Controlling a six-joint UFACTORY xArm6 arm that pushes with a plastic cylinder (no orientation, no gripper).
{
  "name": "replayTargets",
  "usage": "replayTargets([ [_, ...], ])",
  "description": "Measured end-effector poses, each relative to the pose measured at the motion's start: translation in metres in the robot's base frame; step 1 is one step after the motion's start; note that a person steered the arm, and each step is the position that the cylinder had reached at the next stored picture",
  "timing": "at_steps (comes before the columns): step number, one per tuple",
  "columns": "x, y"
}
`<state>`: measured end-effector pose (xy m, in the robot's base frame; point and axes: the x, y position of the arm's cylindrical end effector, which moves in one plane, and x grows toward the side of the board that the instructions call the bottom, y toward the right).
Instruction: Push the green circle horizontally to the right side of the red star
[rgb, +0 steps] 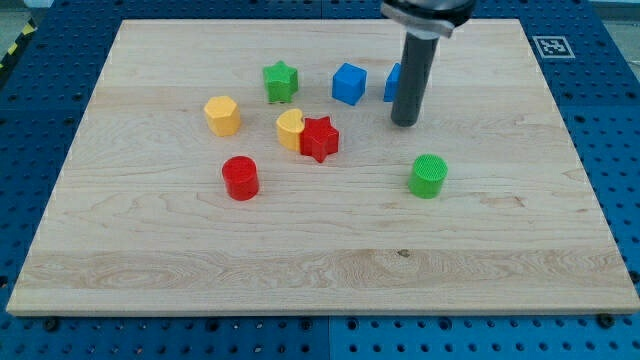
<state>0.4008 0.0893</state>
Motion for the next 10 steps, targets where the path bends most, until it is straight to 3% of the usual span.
replayTargets([
  [3,0.110,-0.018],
  [7,0.089,0.055],
  [10,0.069,0.036],
])
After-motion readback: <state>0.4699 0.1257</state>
